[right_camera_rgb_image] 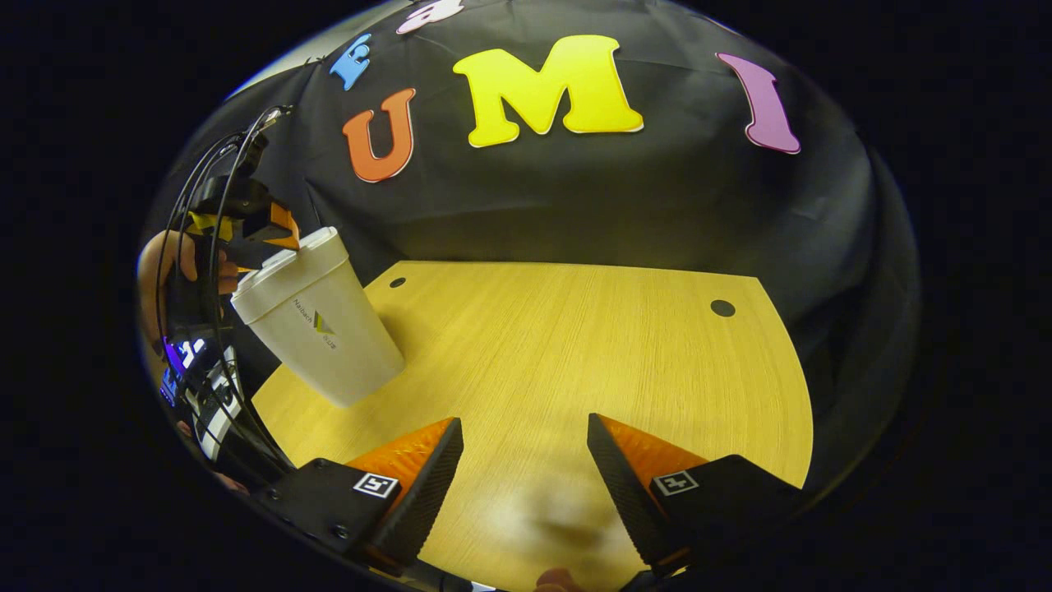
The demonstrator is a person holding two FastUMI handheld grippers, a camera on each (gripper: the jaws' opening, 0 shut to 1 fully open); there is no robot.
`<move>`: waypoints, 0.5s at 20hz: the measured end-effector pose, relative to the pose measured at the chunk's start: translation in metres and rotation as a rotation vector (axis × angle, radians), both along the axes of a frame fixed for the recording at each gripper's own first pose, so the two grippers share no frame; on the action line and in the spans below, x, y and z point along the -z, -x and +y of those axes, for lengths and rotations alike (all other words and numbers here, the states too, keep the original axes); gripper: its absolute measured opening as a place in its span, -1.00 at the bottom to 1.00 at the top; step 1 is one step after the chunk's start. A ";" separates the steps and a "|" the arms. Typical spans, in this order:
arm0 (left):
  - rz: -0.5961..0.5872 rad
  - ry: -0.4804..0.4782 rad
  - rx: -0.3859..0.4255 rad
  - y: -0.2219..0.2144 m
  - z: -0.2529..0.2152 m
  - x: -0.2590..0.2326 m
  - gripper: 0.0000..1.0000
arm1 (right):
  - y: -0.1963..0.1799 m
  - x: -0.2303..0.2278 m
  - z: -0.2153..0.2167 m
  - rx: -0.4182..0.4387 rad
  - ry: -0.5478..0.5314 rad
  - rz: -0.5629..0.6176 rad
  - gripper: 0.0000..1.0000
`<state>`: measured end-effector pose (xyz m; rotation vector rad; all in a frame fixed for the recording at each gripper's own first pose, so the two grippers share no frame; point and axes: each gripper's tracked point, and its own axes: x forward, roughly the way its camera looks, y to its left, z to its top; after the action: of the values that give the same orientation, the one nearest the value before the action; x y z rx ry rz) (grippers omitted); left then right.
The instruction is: Press the lid of the desktop garbage bin to open it, pick up the crumpled paper on the desktop and throw it into the bin, then pick up the pop can on the desktop and drop it into the bin, and finally close the garbage bin lid.
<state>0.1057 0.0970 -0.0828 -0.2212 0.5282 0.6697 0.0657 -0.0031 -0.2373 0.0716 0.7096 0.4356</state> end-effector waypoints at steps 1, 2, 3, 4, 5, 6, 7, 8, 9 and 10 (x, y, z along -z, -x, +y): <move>0.030 0.004 0.002 0.002 -0.005 0.006 0.89 | 0.001 0.002 0.000 0.000 0.005 0.002 0.92; 0.004 -0.047 0.010 0.003 -0.002 0.000 0.89 | 0.002 0.004 0.001 -0.001 0.005 0.005 0.92; 0.000 -0.042 0.003 0.001 -0.004 0.003 0.92 | 0.003 0.004 0.002 -0.001 0.004 0.007 0.92; -0.028 -0.046 0.000 0.002 -0.004 0.003 0.89 | 0.005 0.005 0.001 0.000 0.005 0.006 0.92; -0.029 -0.038 0.000 0.001 -0.005 0.003 0.91 | 0.006 0.005 0.001 0.001 0.009 0.006 0.93; -0.034 -0.043 0.003 0.002 -0.005 0.001 0.89 | 0.006 0.004 0.001 0.005 0.011 0.005 0.93; -0.033 -0.052 0.011 0.000 -0.005 -0.001 0.89 | 0.006 0.003 0.001 0.009 0.012 0.004 0.92; -0.026 -0.065 0.022 0.001 -0.004 -0.001 0.89 | 0.007 0.002 0.002 0.013 0.013 0.001 0.92; -0.021 -0.070 0.029 -0.001 -0.004 -0.002 0.89 | 0.007 0.000 0.002 0.017 0.017 -0.004 0.92; -0.025 -0.071 0.036 0.000 -0.006 -0.004 0.89 | 0.005 -0.004 0.004 0.020 0.019 -0.011 0.92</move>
<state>0.1058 0.0911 -0.0789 -0.1527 0.4826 0.6489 0.0607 0.0004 -0.2329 0.0586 0.7010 0.4099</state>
